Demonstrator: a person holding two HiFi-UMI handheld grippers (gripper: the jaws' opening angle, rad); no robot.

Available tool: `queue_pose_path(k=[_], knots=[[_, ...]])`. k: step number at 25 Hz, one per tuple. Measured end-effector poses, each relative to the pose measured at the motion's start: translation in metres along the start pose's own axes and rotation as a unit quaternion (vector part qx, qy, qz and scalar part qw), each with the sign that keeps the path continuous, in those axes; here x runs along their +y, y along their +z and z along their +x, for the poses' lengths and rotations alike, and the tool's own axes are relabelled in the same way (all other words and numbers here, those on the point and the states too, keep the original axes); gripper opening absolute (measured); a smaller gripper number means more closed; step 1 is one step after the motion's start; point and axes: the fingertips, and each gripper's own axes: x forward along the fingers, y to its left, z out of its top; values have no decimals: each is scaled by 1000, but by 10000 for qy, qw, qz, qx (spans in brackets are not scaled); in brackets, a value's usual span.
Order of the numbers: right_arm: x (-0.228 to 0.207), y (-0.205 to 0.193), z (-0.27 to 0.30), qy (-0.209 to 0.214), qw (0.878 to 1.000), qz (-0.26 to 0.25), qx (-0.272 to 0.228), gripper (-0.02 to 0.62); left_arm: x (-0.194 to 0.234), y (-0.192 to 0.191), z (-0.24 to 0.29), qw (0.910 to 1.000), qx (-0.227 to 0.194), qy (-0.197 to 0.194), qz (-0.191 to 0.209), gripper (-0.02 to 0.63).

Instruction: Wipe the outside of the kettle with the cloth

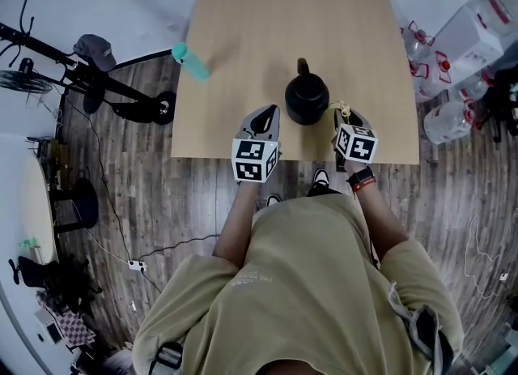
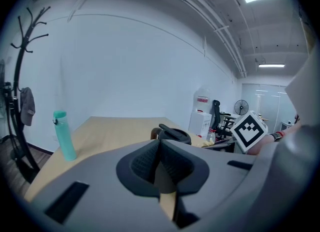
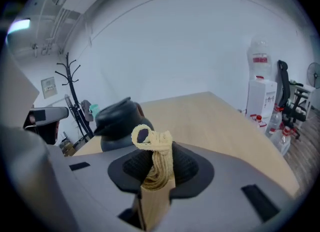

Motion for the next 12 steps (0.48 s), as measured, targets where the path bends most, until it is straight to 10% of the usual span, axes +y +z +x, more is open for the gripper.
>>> queue_pose_path(k=[12], knots=[[66,136,-87,273,9816,-621,-1787,114,2,95,-24,9944,-992,14,368,25]])
